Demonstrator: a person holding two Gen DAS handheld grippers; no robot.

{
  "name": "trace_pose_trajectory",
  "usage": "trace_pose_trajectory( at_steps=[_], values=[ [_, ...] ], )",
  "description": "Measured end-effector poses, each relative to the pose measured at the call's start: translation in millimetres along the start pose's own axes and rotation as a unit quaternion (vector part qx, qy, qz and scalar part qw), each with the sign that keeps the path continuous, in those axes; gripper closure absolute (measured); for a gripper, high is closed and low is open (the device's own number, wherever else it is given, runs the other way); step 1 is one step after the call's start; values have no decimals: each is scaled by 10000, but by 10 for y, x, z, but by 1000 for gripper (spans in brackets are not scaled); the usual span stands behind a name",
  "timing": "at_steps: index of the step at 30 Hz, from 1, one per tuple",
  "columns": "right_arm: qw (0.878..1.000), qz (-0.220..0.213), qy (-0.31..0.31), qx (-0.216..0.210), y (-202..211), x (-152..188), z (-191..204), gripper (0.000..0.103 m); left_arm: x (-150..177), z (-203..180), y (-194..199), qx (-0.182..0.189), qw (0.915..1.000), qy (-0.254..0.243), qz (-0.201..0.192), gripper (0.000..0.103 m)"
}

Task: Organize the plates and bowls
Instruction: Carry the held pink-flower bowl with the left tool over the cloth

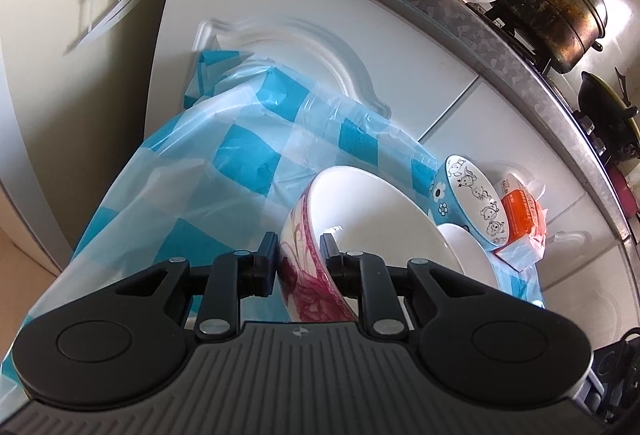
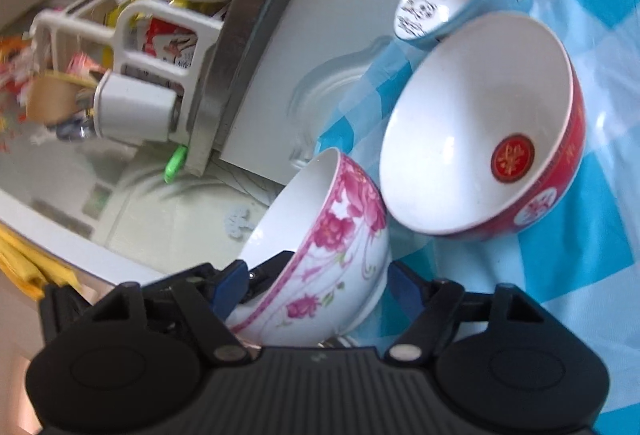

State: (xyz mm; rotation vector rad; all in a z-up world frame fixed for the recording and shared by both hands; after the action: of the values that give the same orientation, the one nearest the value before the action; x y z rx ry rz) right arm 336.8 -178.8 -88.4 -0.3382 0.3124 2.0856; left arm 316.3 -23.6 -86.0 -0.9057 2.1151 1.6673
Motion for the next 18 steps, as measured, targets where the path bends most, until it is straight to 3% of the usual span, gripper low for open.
trace_pose_trajectory(
  at_steps=[11,18],
  values=[
    [9985,-274,422,-192,350,-26,323,28,51,-226,506,316,9983,-210,-436,83],
    [9965,-570,576,-217,868,27,500,30,310,-515,845,590,9956,-447,-578,84]
  ],
)
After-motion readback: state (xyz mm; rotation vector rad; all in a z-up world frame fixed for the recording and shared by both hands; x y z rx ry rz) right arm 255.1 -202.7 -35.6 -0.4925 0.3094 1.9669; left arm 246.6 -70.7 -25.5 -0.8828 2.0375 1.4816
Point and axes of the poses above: each gripper's, at about its wrist camera, not at the fingertips, and y roughly against the way its jaws point, z to its left, x to its underside, the point moved 8 cm from there along -y, roughly the way its jaws point, and after that the axes turned 11 degrees about -x, right-handed, at the moved point
